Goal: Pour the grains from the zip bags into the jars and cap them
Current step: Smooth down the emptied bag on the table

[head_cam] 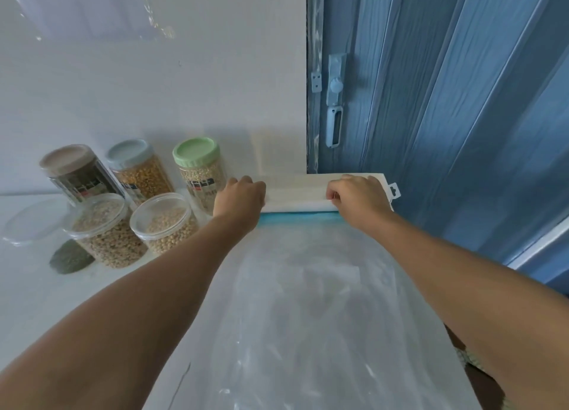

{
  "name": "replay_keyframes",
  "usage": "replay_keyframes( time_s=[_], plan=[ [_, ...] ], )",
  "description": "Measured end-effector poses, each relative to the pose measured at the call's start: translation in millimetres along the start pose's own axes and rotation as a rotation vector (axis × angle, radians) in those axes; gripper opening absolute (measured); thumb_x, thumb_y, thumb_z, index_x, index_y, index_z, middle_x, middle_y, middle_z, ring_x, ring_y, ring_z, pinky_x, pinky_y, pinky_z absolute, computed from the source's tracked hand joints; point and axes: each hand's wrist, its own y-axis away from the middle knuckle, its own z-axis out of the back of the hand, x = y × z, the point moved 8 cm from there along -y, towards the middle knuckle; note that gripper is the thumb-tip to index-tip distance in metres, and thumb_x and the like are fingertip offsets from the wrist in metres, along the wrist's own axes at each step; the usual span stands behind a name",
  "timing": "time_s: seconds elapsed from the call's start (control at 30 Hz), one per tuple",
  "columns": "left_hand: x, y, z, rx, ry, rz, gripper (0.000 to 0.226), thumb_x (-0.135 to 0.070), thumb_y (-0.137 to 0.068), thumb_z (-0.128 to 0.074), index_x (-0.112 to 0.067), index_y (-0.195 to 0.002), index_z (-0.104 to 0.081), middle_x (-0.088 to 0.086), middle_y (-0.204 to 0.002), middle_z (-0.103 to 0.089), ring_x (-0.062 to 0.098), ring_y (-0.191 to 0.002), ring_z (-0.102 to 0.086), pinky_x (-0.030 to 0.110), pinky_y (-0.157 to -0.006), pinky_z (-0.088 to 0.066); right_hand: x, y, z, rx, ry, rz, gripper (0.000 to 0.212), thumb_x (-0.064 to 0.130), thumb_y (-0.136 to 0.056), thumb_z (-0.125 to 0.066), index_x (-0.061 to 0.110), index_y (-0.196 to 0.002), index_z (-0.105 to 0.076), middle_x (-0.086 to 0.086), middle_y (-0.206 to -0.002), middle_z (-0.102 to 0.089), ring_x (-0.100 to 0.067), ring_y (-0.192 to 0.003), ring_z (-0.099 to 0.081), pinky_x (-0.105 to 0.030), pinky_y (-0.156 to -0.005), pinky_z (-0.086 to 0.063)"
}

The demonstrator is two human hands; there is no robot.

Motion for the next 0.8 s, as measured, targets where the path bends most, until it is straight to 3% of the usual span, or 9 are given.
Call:
replay_keyframes(
  time_s=[0.1, 0.2, 0.33, 0.43, 0.5, 0.63, 0.8],
  plan=[
    [0.5, 0.0, -12.1, 0.035, 0.027, 0.01, 0.014, -0.02, -0.104, -0.058, -0.015, -0.113, -0.067, 0.011, -0.114, -0.061, 0.035, -0.115, -0.055, 0.05, -0.085, -0.055, 2.3, 4.5, -10.0, 0.042, -0.028, -0.037, 0.028, 0.005, -0.095, -0.057, 0.027, -0.105, -0.072, 0.003, -0.11, -0.068, -0.026, -0.108, -0.063, -0.041, -0.092, -0.038],
    [1.9, 6.8, -12.0, 0.034, 0.069, -0.008, 0.029, -0.028, -0.102, -0.062, -0.019, -0.13, -0.061, 0.011, -0.132, -0.055, 0.036, -0.127, -0.047, 0.05, -0.094, -0.051, 6.6, 19.8, 0.7, 0.02, -0.026, -0.055, 0.027, 0.024, -0.102, -0.057, 0.027, -0.127, -0.067, 0.0, -0.129, -0.065, -0.027, -0.119, -0.06, -0.044, -0.103, -0.036],
    [-5.9, 52.9, 6.1, -0.01, 0.329, -0.087, 0.055, -0.046, -0.101, -0.061, -0.026, -0.15, -0.046, 0.009, -0.149, -0.048, 0.034, -0.139, -0.039, 0.048, -0.111, -0.04, 28.0, 68.8, 22.5, 0.059, -0.331, -0.086, 0.04, 0.04, -0.104, -0.057, 0.026, -0.141, -0.061, 0.0, -0.138, -0.06, -0.023, -0.127, -0.056, -0.036, -0.107, -0.041],
    [-18.9, 118.6, 17.1, 0.057, 0.573, -0.198, 0.068, -0.065, -0.095, -0.054, -0.029, -0.152, -0.045, 0.001, -0.154, -0.046, 0.023, -0.142, -0.039, 0.041, -0.118, -0.035, 52.4, 118.9, 34.0, 0.222, -0.476, -0.126, 0.057, 0.058, -0.101, -0.053, 0.033, -0.152, -0.049, 0.005, -0.155, -0.047, -0.015, -0.143, -0.042, -0.028, -0.115, -0.032],
    [-27.1, 162.5, 18.0, 0.174, 0.644, -0.269, 0.083, -0.079, -0.088, -0.045, -0.034, -0.158, -0.035, -0.007, -0.163, -0.035, 0.015, -0.15, -0.029, 0.038, -0.124, -0.027, 68.2, 157.5, 37.6, 0.394, -0.505, -0.156, 0.073, 0.072, -0.096, -0.044, 0.039, -0.16, -0.032, 0.012, -0.167, -0.028, -0.009, -0.154, -0.023, -0.027, -0.121, -0.019],
    [-39.7, 219.7, -8.3, 0.422, 0.482, -0.425, 0.104, -0.099, -0.077, -0.036, -0.052, -0.161, 0.003, -0.021, -0.171, 0.009, 0.006, -0.158, 0.013, 0.042, -0.128, -0.001, 85.1, 223.9, 30.4, 0.661, -0.42, -0.183, 0.097, 0.094, -0.077, -0.034, 0.054, -0.161, -0.005, 0.019, -0.172, 0.006, -0.005, -0.157, 0.017, -0.043, -0.129, 0.003],
    [-33.5, 241.5, -55.9, 0.549, 0.248, -0.467, 0.116, -0.104, -0.071, -0.032, -0.047, -0.161, 0.015, -0.012, -0.168, 0.028, 0.016, -0.154, 0.03, 0.044, -0.128, 0.01, 81.1, 261.3, -9.1, 0.698, -0.17, -0.083, 0.102, 0.095, -0.082, -0.027, 0.045, -0.161, 0.015, 0.008, -0.168, 0.028, -0.017, -0.156, 0.025, -0.045, -0.129, 0.005]
  ],
)
